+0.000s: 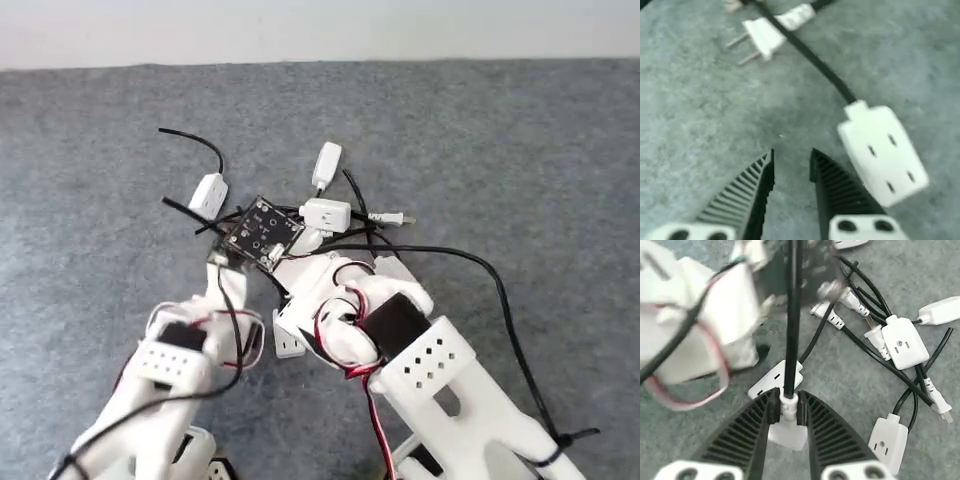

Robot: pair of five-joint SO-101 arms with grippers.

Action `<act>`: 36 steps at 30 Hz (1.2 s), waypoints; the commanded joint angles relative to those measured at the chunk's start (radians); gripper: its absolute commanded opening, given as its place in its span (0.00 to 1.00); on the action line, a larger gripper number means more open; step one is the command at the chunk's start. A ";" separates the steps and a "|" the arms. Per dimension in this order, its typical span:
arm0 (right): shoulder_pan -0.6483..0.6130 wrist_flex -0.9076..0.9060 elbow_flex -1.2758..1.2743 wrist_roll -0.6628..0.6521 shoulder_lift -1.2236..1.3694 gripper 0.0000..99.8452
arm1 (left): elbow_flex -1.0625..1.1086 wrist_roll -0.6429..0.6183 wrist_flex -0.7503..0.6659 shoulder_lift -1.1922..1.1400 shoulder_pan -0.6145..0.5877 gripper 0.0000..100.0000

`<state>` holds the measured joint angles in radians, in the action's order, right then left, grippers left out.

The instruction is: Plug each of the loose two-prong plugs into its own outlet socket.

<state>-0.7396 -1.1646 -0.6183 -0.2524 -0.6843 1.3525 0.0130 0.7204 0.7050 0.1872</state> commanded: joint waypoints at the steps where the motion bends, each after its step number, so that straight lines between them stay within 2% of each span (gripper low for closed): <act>1: 0.028 0.054 0.000 -0.009 -0.015 0.01 | 0.025 0.038 0.049 0.135 0.051 0.15; 8: 0.031 0.085 -0.018 0.029 -0.015 0.01 | 0.073 0.032 0.051 0.252 0.048 0.16; 11: 0.067 0.177 -0.072 0.195 -0.015 0.01 | 0.107 0.000 -0.051 0.267 -0.003 0.16; 14: 0.117 0.292 -0.153 0.336 -0.015 0.01 | 0.136 -0.157 -0.144 0.284 -0.071 0.16; 16: 0.140 0.367 -0.210 0.400 -0.015 0.01 | 0.143 -0.235 -0.181 0.304 -0.109 0.16; 19: 0.148 0.432 -0.273 0.460 -0.015 0.01 | 0.150 -0.262 -0.189 0.341 -0.140 0.16; 22: 0.148 0.472 -0.311 0.493 -0.015 0.01 | 0.166 -0.264 -0.189 0.390 -0.146 0.16; 36: 0.053 0.598 -0.427 0.488 -0.013 0.01 | 0.315 -0.265 -0.212 0.687 -0.144 0.16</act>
<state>-0.6659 -0.6015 -1.0526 0.2248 -0.6843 1.6671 -0.2417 0.5317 1.3387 0.0491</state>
